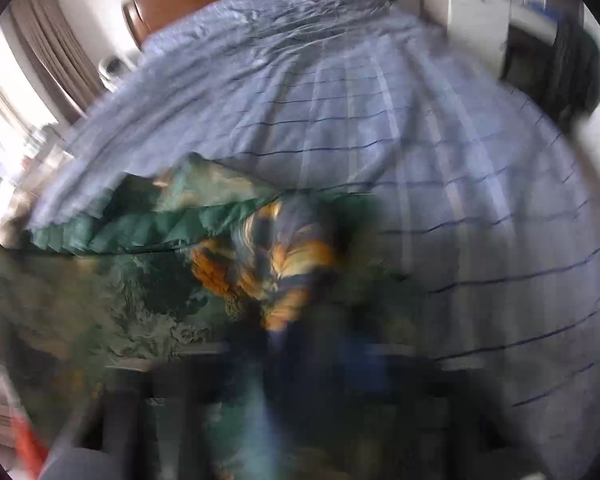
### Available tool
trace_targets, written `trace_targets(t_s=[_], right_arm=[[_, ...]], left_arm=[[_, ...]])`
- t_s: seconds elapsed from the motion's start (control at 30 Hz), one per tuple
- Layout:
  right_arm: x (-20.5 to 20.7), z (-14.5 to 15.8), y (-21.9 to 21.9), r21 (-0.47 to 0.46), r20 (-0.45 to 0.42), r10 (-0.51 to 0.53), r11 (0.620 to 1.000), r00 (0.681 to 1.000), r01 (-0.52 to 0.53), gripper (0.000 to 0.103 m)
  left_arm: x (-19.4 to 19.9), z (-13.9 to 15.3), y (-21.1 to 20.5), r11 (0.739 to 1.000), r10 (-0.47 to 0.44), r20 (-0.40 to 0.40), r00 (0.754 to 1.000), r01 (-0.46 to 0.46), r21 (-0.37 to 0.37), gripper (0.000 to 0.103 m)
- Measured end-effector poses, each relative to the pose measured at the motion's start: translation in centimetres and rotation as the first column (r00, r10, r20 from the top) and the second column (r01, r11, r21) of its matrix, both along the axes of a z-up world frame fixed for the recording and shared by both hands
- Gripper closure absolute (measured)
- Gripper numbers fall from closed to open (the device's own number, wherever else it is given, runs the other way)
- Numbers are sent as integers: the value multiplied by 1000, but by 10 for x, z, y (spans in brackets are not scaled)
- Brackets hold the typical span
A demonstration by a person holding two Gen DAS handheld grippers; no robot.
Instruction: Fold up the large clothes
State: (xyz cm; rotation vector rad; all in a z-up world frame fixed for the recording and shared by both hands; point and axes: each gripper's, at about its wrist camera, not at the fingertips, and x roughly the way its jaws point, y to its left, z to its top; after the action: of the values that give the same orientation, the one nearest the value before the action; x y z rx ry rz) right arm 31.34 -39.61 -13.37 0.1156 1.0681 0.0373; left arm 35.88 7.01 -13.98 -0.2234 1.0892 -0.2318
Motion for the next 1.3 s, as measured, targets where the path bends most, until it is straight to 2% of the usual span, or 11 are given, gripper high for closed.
trace_targets(t_s=[0.13,0.2,0.27,0.33,0.4,0.53,0.7,1.1,1.2,1.27,1.3], right_arm=[[-5,57,6,-105,161,18,994,987,-1,91],[-2,82,3,-134,241,11,991,970,23,91],[6,92,-4,-131,282,-18,990,959,57,91],[20,79,-10,-130,261,-53,987,964,90,91],[31,50,-11,-148,208,-68,984,976,100,91],[31,-27,-9,-136,101,-81,986,992,94,91],[21,-60,-11,-96,150,-111,987,982,126,90],[22,-63,-19,-35,156,-125,991,980,132,86],[19,-54,-35,61,140,-143,989,980,135,82],[15,-41,-48,125,125,-168,980,978,153,71],[10,-30,-56,149,136,-188,974,973,168,66]], left_arm=[[1,38,14,998,54,126,991,-50,-32,94],[0,57,23,994,104,209,972,-99,-36,94],[5,57,23,991,133,244,961,-132,-18,94],[14,36,15,984,135,260,956,-160,80,93],[23,-2,12,977,153,205,967,-180,117,93],[21,-65,24,975,204,170,964,-216,55,87],[19,-67,24,975,200,209,957,-216,58,85],[15,-67,14,975,199,214,956,-215,54,82],[6,-52,19,976,198,191,961,-212,56,67],[-4,-35,27,976,206,177,962,-215,35,35],[-12,-22,32,975,216,190,958,-223,16,32]])
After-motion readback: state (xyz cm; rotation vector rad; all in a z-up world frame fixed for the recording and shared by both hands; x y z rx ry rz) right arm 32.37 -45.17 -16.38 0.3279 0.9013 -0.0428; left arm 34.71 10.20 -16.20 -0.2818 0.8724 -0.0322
